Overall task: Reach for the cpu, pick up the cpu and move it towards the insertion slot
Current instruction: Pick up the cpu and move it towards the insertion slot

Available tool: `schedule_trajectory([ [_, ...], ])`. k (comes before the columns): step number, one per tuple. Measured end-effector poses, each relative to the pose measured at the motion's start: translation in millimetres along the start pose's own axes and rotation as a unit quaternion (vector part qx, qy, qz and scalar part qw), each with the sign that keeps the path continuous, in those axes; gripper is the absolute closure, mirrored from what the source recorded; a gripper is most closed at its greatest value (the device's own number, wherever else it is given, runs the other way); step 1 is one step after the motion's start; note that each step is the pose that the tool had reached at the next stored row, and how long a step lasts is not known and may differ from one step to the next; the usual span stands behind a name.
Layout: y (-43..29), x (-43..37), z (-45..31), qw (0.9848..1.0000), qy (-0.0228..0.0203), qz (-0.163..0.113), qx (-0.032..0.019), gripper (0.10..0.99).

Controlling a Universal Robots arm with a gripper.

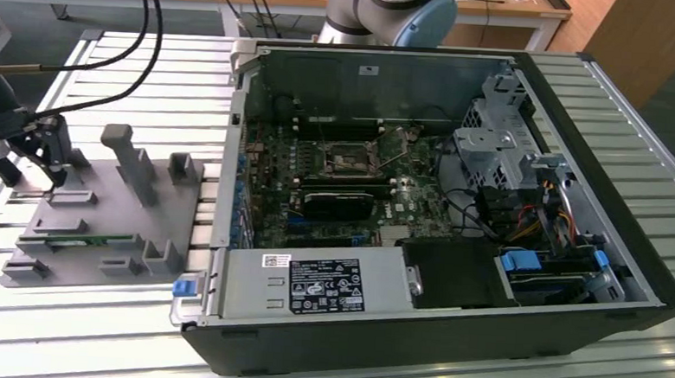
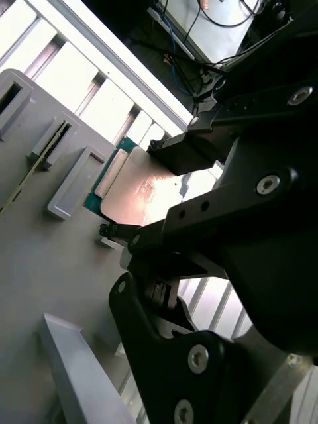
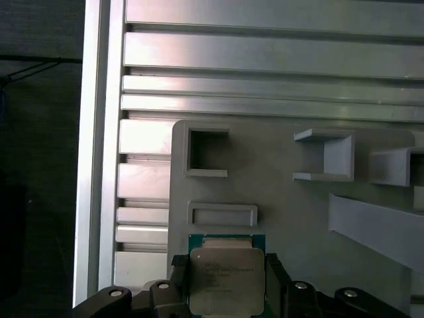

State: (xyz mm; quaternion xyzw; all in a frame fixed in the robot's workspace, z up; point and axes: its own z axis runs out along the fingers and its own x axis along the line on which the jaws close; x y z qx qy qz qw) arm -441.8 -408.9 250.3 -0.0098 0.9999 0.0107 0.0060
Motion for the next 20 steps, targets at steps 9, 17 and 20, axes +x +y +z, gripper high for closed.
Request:
schedule_trajectory([
  [9,1.0,-0.2,-15.3,1.0,0.0,0.0,0.0014,0.541],
  [17,2.8,-0.3,-24.4,1.0,0.0001,0.0,0.0042,0.541],
  [20,3.5,-0.4,-27.1,1.0,0.0,0.0,0.0056,0.541],
])
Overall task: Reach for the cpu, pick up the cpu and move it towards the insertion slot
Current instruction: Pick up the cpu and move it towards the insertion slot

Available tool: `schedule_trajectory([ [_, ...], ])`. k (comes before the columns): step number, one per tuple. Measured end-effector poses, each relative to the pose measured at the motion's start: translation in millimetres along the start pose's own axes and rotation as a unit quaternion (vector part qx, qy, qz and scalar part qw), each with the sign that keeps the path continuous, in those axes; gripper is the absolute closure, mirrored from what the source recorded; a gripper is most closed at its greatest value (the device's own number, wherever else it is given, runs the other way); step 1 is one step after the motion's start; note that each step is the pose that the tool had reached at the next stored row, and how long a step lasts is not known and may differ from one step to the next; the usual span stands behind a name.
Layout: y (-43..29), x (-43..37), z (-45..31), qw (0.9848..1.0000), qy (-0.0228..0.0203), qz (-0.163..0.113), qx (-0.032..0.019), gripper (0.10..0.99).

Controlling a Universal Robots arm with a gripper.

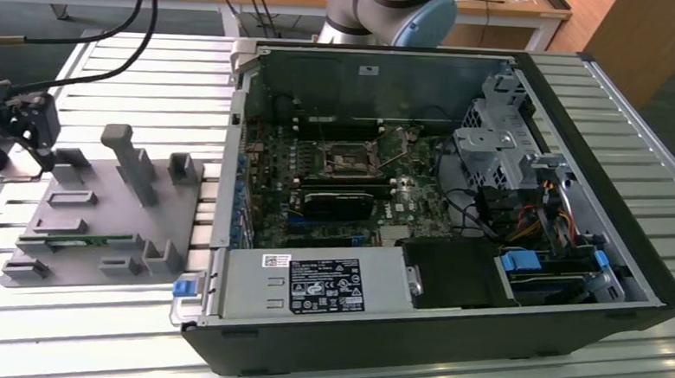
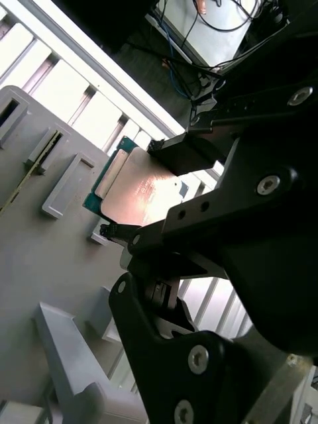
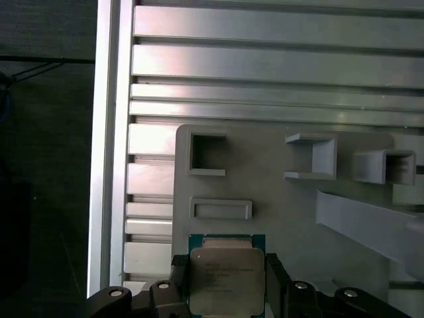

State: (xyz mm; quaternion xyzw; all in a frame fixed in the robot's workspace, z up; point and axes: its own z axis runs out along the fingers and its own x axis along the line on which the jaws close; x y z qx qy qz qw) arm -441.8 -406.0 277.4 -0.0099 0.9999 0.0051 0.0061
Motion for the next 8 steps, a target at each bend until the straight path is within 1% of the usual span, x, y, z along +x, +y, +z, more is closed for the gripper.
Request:
schedule_trajectory([
  [8,1.6,-0.1,-5.8,1.0,0.0001,0.0,0.005,0.541],
])
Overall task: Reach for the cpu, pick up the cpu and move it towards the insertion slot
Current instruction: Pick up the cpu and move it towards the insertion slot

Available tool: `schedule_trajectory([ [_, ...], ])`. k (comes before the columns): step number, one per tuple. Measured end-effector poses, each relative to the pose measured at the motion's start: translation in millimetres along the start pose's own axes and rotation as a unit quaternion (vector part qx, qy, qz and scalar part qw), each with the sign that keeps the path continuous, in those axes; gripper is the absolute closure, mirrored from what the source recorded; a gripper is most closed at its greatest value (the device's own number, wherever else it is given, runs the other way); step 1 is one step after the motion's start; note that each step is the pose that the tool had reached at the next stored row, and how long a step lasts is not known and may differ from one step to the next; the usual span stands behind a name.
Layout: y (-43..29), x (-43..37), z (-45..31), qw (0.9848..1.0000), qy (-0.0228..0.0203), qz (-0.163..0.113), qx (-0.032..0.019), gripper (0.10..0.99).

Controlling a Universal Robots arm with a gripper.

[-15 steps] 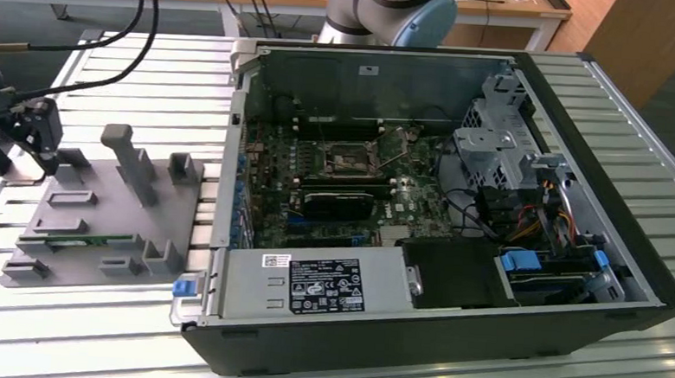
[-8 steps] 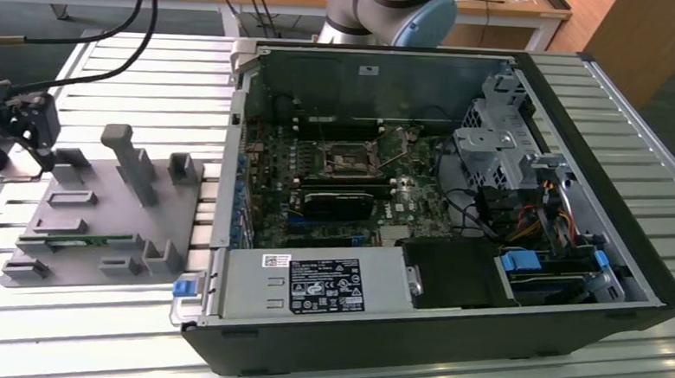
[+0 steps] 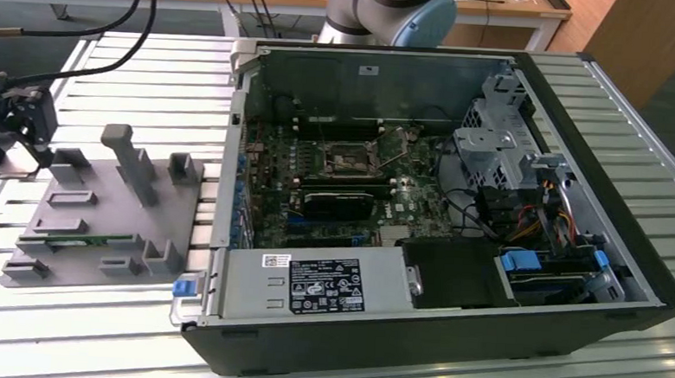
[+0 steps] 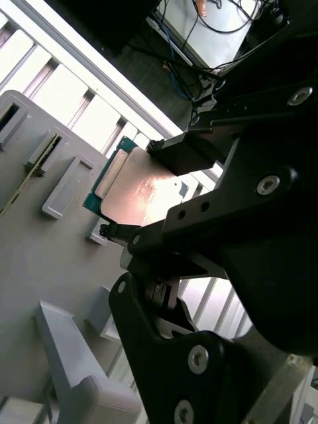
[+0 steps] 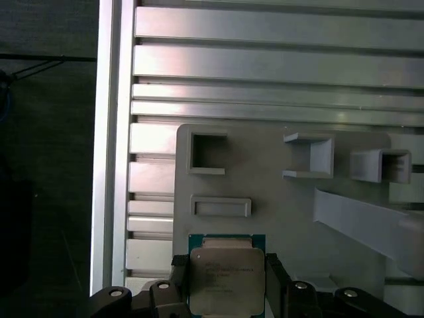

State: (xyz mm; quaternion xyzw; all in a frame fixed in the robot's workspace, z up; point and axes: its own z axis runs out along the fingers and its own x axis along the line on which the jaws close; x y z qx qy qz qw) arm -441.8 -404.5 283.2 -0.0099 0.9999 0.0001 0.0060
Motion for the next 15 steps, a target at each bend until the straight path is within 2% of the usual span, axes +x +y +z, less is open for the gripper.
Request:
schedule_trajectory([
  [15,2.3,-0.2,-10.2,1.0,0.0002,0.0,0.0091,0.541],
])
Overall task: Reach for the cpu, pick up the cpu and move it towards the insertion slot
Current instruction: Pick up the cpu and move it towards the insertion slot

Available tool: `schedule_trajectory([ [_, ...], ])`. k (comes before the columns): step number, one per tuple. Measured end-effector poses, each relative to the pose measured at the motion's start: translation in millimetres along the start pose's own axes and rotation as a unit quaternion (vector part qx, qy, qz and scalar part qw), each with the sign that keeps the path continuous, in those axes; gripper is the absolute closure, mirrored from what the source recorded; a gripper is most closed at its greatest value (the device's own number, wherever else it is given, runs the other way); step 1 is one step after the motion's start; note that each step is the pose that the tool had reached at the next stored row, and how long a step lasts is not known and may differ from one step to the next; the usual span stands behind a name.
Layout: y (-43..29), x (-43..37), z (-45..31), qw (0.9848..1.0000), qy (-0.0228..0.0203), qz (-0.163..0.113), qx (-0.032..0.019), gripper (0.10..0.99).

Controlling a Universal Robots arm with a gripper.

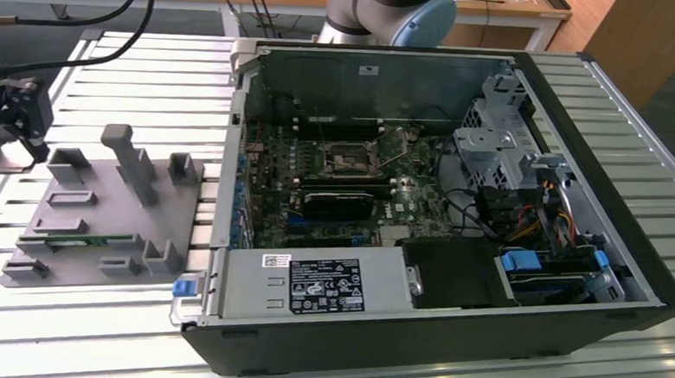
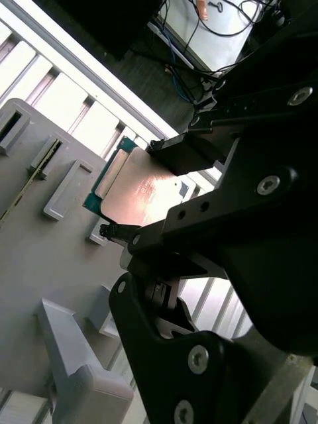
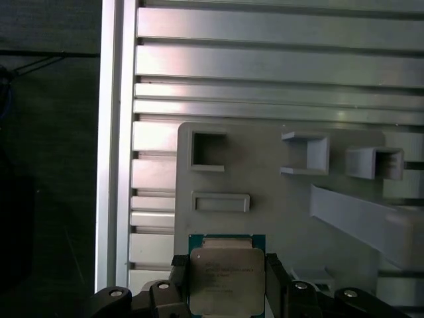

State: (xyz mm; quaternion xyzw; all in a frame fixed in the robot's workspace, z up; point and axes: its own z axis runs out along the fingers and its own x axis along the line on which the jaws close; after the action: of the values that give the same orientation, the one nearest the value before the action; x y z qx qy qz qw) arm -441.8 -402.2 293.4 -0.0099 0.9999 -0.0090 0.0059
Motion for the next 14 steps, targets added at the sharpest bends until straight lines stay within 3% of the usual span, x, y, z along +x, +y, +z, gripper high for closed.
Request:
schedule_trajectory([
  [7,0.3,-0.1,-5.2,1.0,0.0001,0.0,0.0034,0.541],
  [14,0.4,-0.2,-17.2,1.0,0.0001,0.0,0.0052,0.541],
])
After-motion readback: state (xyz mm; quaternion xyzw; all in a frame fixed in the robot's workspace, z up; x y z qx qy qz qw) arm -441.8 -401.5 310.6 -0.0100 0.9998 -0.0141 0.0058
